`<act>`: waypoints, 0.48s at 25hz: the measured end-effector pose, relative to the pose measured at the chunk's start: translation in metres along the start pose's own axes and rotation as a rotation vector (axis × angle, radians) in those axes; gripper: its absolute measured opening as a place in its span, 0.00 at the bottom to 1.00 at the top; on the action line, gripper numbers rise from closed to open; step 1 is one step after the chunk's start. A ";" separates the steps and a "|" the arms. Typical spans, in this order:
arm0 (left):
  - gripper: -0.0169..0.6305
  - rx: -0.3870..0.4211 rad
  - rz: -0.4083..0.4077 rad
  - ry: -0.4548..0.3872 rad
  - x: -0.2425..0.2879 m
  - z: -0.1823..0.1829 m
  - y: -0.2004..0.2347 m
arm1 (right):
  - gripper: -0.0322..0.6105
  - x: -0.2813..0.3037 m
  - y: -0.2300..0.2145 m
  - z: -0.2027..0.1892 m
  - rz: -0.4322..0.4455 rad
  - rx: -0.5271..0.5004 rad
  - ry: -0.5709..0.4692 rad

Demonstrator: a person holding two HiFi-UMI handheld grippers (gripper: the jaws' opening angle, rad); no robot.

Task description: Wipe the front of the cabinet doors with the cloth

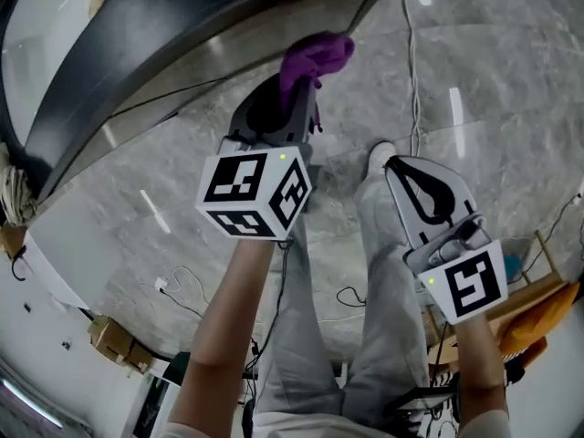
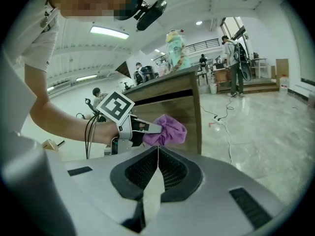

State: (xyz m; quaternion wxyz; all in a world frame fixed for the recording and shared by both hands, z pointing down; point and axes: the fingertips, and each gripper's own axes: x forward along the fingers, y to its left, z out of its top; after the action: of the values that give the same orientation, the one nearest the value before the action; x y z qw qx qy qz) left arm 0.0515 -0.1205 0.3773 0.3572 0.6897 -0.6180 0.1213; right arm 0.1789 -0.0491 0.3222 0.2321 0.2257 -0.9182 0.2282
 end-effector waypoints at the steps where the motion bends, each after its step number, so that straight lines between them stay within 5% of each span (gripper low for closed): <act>1: 0.16 -0.006 -0.006 0.001 0.012 0.001 -0.009 | 0.09 -0.006 -0.012 -0.004 -0.018 0.020 -0.007; 6: 0.16 -0.060 0.000 0.013 0.060 -0.007 -0.029 | 0.09 -0.031 -0.050 -0.032 -0.054 0.082 -0.006; 12: 0.16 -0.114 0.076 0.001 0.073 -0.008 0.001 | 0.09 -0.031 -0.052 -0.057 -0.026 0.078 0.031</act>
State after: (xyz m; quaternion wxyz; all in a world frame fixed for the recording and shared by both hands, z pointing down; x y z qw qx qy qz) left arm 0.0680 -0.1711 0.4276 0.3913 0.6443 -0.6495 0.0997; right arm 0.2486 -0.0510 0.3669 0.2403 0.2429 -0.9019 0.2645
